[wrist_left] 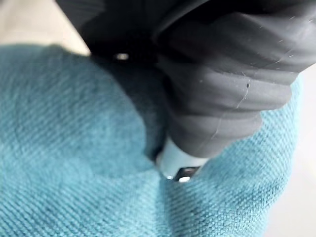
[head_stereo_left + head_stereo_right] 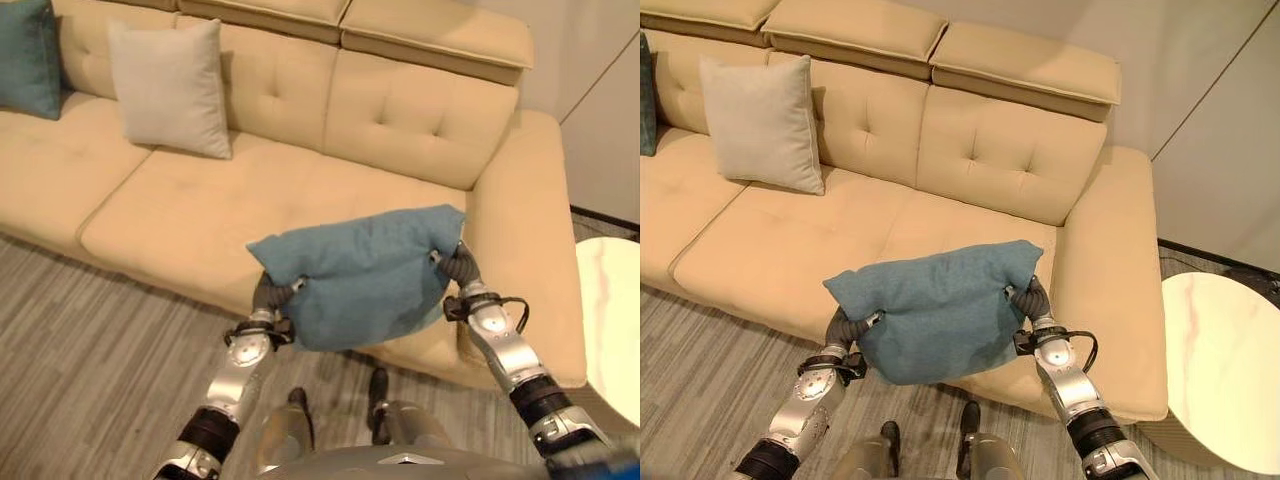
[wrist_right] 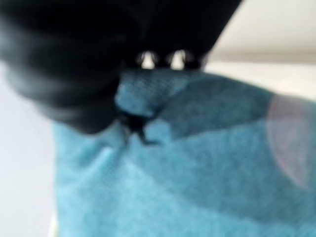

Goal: Pick up all the scattered cushions and arrange them neatly on the sofa.

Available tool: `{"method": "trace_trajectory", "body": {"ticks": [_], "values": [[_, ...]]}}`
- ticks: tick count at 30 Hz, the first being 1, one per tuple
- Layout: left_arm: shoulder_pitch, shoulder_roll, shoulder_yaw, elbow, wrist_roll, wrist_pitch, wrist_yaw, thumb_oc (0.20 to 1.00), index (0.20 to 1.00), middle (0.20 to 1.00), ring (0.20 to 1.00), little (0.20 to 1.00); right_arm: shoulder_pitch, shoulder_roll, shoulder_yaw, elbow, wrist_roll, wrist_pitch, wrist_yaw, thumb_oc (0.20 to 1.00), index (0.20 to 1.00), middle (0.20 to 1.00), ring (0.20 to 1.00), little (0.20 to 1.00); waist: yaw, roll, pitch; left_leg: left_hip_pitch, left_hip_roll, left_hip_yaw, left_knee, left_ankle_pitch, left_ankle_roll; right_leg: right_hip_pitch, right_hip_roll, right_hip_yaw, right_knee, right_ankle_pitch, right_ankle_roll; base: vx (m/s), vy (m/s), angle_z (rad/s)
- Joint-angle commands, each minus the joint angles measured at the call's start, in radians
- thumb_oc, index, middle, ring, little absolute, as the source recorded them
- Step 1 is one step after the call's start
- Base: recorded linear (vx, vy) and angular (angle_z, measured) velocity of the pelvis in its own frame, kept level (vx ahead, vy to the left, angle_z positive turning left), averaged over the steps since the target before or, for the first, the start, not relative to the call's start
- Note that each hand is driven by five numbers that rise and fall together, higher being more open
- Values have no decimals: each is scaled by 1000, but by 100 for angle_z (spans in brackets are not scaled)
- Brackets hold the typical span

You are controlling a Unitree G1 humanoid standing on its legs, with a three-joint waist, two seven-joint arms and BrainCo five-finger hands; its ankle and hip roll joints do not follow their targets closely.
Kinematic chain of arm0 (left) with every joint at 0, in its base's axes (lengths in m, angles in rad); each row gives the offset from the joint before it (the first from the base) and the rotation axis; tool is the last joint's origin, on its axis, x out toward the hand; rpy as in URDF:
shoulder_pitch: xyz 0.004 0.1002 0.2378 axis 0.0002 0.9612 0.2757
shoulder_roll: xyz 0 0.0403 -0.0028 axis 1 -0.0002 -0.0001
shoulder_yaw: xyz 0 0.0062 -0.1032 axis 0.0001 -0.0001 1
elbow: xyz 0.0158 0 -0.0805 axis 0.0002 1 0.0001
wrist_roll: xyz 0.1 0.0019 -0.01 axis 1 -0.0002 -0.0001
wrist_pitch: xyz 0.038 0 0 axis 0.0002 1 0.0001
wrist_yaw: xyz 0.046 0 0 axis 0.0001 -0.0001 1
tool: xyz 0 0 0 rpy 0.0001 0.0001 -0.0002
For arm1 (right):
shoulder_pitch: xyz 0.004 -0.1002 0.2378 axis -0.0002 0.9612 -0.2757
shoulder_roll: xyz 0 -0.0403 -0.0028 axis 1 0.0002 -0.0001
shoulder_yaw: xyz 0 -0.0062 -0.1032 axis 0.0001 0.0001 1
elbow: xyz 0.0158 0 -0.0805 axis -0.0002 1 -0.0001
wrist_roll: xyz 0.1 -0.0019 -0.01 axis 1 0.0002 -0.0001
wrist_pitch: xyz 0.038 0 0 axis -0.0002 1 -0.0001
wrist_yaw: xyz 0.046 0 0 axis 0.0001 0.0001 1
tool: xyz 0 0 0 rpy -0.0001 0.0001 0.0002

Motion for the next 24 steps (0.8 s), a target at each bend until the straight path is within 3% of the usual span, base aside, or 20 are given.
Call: {"method": "trace_trajectory", "body": {"ticks": [1, 4, 7, 8, 14, 16, 17, 19, 21, 22, 24], "values": [[-86, -7, -15, -120, 25, -67, -62, 200, 200, 200, 200, 200, -47, 13, -18, -120, 30, -98, 2, 200, 200, 200, 200, 200, -20, -41, -61, 25, -28, -10, -92, -139, 27, 109, -4, -1, -93, -42, 113, 235, 47, -20], [-99, 5, -17, -135, 28, -65, -50, 200, 200, 200, 200, 200, -48, 16, -23, -108, 33, -95, -11, 200, 200, 200, 200, 200, 2, -43, -62, -15, -40, -90, -299, -19, 9, 130, 17, 16, -93, -62, 111, 173, 64, -7], [-96, 11, -10, -144, 23, -69, -42, 200, 200, 200, 200, 200, -52, 20, -26, -98, 32, -95, -20, 200, 200, 200, 200, 200, 16, -40, -62, -24, -44, -134, -367, 17, -4, 146, 32, 27, -81, -83, 105, 251, 132, -9], [-77, 20, -9, -148, 31, -65, -53, 200, 200, 200, 200, 200, -48, 32, -30, -96, 31, -96, -13, 200, 200, 200, 200, 200, 14, -41, -93, 39, -43, -133, -430, 31, 0, 163, 33, 33, -77, -89, 114, 268, 148, -57], [-49, 47, 15, -169, 30, -63, -57, 200, 200, 200, 200, 200, -69, 54, -11, -105, 19, -96, 1, 200, 200, 200, 200, 200, 41, -43, -105, 102, -56, -96, -439, 1, 29, 145, 4, 49, 11, -104, 133, 146, 182, -61], [-45, 72, 44, -178, 30, -68, -49, 200, 200, 200, 200, 200, -116, 82, 13, -112, 7, -95, 15, 200, 200, 200, 200, 200, 62, -22, -81, 151, -47, -43, -431, -33, 69, 40, -52, 13, 223, -70, 188, 49, 294, -70], [-45, 72, 44, -178, 30, -69, -49, 200, 200, 200, 200, 200, -117, 82, 13, -112, 7, -94, 15, 200, 200, 200, 200, 200, 64, -23, -81, 151, -47, -41, -431, -33, 69, 38, -53, 15, 225, -71, 189, 13, 152, -112], [-46, 76, 62, -176, 33, -74, -44, 200, 200, 200, 200, 200, -132, 94, 15, -110, 9, -97, 18, 200, 200, 200, 200, 200, 69, -12, -77, 178, -43, -17, -434, -55, 77, 29, -113, -40, 221, -43, 205, 23, 48, -71], [-44, 73, 68, -179, 33, -79, -47, 200, 200, 200, 200, 200, -137, 96, 16, -111, 3, -93, 21, 200, 200, 200, 200, 200, 72, 0, -78, 191, -38, -9, -439, -65, 77, 43, -159, -88, 151, -36, 197, 57, -2, -33], [-50, 68, 69, -176, 37, -83, -44, 200, 200, 200, 200, 200, -137, 88, 11, -117, -4, -91, 24, 200, 200, 200, 200, 200, 67, 4, -77, 189, -42, -15, -437, -71, 76, 36, -185, -81, 86, -6, 199, 57, -13, -11], [-54, 63, 63, -175, 35, -85, -44, 200, 200, 200, 200, 200, -134, 81, 6, -119, -8, -87, 25, 200, 200, 200, 200, 200, 59, 2, -77, 184, -52, -20, -431, -71, 76, 35, -179, -54, 69, -1, 198, 68, 7, 9]]}}
